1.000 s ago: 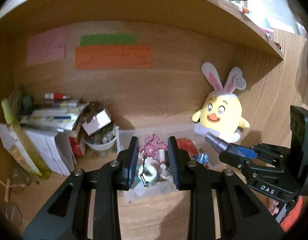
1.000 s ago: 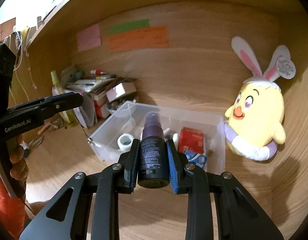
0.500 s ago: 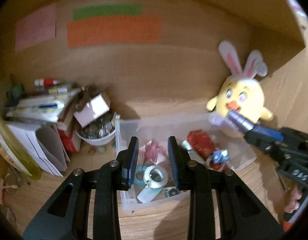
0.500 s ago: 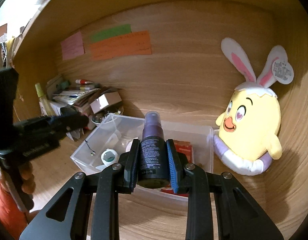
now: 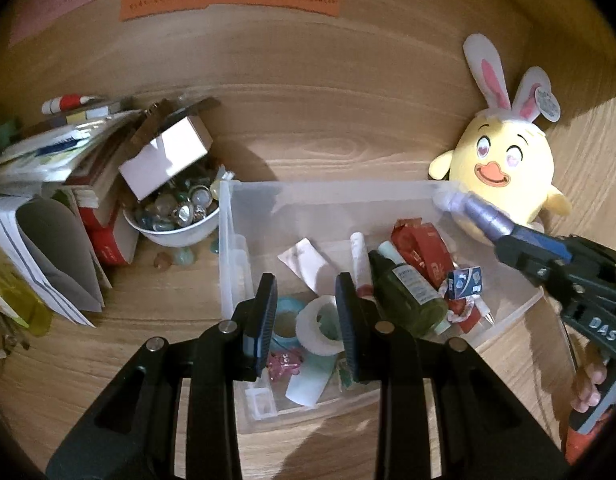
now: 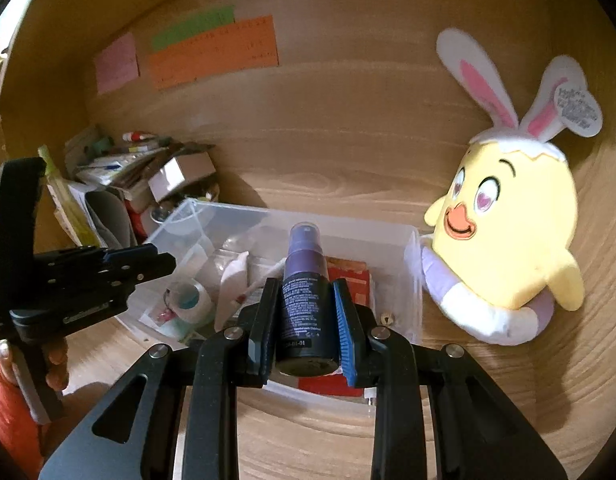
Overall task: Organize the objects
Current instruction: 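Open the left tool to drop the keychain while the right tool releases the spray bottle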
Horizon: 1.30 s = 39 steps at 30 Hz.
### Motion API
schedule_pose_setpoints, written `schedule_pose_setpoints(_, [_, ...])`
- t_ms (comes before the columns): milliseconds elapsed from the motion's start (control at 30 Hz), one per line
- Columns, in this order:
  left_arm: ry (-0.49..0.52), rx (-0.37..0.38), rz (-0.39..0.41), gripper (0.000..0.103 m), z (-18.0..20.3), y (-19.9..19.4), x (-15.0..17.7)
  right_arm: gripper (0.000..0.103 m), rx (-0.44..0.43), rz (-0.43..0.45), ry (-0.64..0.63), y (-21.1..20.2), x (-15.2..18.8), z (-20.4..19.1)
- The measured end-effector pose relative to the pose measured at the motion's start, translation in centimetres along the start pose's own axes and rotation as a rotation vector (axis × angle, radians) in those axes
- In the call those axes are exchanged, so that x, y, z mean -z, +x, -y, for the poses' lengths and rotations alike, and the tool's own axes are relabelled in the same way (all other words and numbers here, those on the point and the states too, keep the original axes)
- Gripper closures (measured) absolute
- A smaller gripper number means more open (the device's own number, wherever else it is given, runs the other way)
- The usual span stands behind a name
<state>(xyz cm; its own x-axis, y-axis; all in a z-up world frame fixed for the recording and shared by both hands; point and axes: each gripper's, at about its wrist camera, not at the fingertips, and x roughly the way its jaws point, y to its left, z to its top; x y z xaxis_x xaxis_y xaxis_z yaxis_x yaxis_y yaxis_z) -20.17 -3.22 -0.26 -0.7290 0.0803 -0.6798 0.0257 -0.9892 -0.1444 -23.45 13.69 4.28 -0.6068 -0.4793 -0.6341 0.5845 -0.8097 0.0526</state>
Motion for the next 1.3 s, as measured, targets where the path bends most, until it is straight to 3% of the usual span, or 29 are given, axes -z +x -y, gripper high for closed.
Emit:
schedule_pose_setpoints(233, [-0.009,0.039,-0.017,0.056,0.1,-0.3,0.4,0.079,0.005,-0.05,0.002,2.4,0.3,0.0])
schedule_pose_setpoints(367, [0.015,0.015,0.011,0.039,0.8,-1.1,0.7,0.08,0.006,-0.077,-0.003,3.5,0.7,0.0])
schedule_pose_setpoints(600, [0.042,-0.003,0.034,0.031,1.4,-3.0,1.5,0.079,0.01,-0.107,-0.029,4.5,1.1,-0.5])
schedule_pose_setpoints(867, [0.05,-0.03,0.038,0.029,1.2,-4.2,2.6,0.079,0.011,-0.111,-0.05,4.1,1.0,-1.1])
schedule_pose_setpoints(1033, [0.044,-0.039,0.042,0.029,0.8,-4.9,3.1,0.064,0.019,-0.099,-0.049,3.1,1.1,-1.3])
schedule_pose_setpoints(1300, [0.025,-0.037,0.068,0.022,0.6,-6.3,3.6,0.059,0.016,-0.049,-0.051,-0.5,1.6,-1.4])
